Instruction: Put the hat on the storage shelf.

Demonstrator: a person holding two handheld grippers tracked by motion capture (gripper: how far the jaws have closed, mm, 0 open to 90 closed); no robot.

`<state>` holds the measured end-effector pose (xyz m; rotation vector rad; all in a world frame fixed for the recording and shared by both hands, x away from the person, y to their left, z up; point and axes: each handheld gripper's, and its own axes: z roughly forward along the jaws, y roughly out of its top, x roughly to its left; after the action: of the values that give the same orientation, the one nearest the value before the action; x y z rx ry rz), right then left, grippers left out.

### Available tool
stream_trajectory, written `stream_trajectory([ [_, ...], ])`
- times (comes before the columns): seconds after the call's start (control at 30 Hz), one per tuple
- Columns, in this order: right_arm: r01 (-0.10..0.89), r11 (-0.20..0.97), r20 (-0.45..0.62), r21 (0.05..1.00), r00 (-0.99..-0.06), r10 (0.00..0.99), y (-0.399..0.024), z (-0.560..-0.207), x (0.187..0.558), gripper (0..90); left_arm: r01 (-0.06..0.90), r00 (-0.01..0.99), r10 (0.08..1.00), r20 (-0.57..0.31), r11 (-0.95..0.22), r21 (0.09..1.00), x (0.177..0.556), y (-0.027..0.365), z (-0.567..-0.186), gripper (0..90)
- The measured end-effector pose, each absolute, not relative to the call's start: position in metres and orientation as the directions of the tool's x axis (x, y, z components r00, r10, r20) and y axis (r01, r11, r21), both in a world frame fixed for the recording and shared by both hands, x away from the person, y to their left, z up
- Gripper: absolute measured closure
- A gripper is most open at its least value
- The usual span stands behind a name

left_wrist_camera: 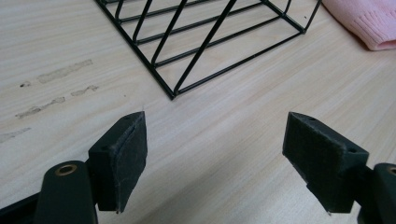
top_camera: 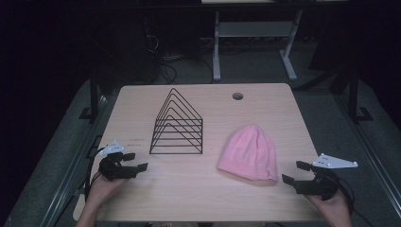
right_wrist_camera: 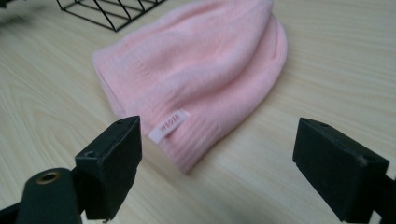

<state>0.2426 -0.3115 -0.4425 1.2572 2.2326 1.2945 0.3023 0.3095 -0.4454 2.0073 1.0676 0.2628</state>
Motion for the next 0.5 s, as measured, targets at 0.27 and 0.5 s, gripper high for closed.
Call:
stream_trajectory([
  [0.27, 0.571, 0.219, 0.206, 0.791, -0.587, 0.783, -0.311, -0.432, 0.259, 15.1, 0.586, 0.623, 0.762, -0.176, -0.306, 0.75, 0.303, 0.311, -0.443, 21.4],
  [0.5, 0.565, 0.242, 0.194, 0.788, -0.602, 0.774, -0.31, -0.423, 0.277, 15.1, 0.592, 0.62, 0.765, -0.173, -0.312, 0.743, 0.299, 0.31, -0.444, 21.2],
])
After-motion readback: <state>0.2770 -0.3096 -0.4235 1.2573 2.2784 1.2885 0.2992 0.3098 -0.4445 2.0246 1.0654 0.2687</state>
